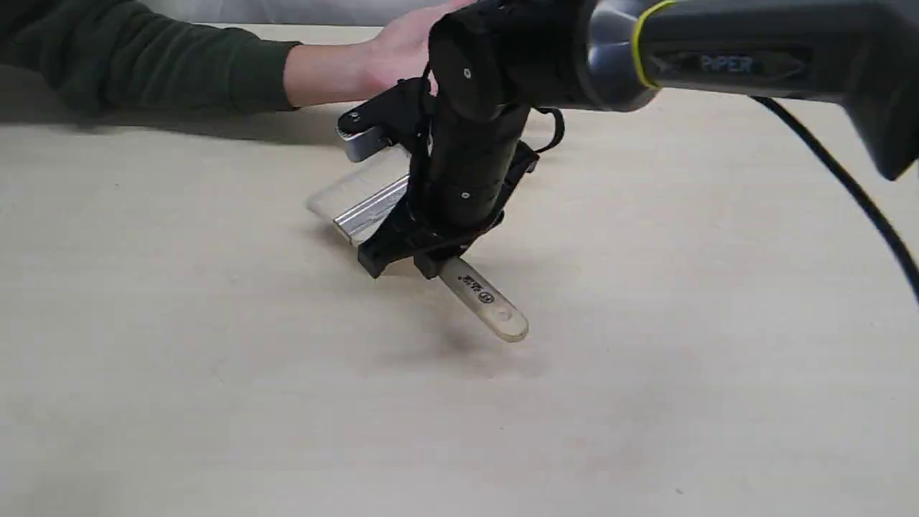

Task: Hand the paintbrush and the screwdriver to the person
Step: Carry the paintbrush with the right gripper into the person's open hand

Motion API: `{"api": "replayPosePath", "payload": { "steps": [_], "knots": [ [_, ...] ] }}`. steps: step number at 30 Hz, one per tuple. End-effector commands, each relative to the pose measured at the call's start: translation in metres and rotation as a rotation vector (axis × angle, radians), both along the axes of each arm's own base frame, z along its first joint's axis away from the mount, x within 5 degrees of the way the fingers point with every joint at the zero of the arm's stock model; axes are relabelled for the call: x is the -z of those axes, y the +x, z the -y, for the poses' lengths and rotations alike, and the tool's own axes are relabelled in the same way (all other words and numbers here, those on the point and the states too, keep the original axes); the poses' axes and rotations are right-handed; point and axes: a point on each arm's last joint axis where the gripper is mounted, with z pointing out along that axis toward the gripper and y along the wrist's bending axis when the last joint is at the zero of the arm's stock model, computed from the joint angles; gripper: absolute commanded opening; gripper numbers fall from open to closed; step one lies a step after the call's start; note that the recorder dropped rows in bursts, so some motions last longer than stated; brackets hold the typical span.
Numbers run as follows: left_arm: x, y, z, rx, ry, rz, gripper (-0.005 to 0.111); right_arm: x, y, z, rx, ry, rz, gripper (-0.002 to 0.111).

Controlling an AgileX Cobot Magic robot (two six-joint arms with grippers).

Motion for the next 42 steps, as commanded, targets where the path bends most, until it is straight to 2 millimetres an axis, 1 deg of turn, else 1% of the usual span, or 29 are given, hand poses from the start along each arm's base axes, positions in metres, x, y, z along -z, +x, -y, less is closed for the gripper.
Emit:
{"api": "replayPosePath", "payload": {
  "steps": [1, 4, 5, 9, 11, 13, 19, 24, 28, 36, 42],
  "knots": [
    [0.0, 0.0, 0.0, 0.005, -0.004, 0.011, 0.0, -0.015, -0.007, 0.006, -0.02, 0.019, 0.031, 0.004],
    [0.0, 0.0, 0.0, 0.005, -0.004, 0.011, 0.0, -0.028, -0.015, 0.008, -0.032, 0.064, 0.039, 0.004],
    [0.0, 0.0, 0.0, 0.005, -0.004, 0.011, 0.0, -0.035, -0.017, 0.009, -0.032, 0.081, 0.052, 0.004],
    [0.0, 0.0, 0.0, 0.005, -0.004, 0.011, 0.0, -0.059, -0.02, 0.012, -0.033, 0.12, 0.103, 0.004],
    [0.0, 0.0, 0.0, 0.005, -0.004, 0.011, 0.0, -0.068, -0.02, 0.013, -0.039, 0.125, 0.13, 0.004],
    [0.0, 0.0, 0.0, 0.005, -0.004, 0.011, 0.0, -0.077, -0.018, 0.013, -0.038, 0.131, 0.154, 0.004],
    [0.0, 0.0, 0.0, 0.005, -0.004, 0.011, 0.0, -0.104, -0.005, 0.011, -0.003, 0.133, 0.264, 0.004],
    [0.0, 0.0, 0.0, 0.005, -0.004, 0.011, 0.0, -0.126, 0.012, 0.015, 0.038, 0.148, 0.326, 0.004],
    [0.0, 0.0, 0.0, 0.005, -0.007, 0.008, 0.0, -0.127, 0.03, 0.025, 0.078, 0.116, 0.318, 0.004],
    [0.0, 0.0, 0.0, 0.006, -0.007, 0.011, 0.0, -0.114, 0.071, 0.043, 0.161, 0.098, 0.324, 0.004],
    [0.0, 0.0, 0.0, 0.006, -0.007, 0.011, 0.0, -0.103, 0.101, 0.048, 0.199, 0.1, 0.34, 0.004]
  ]
}}
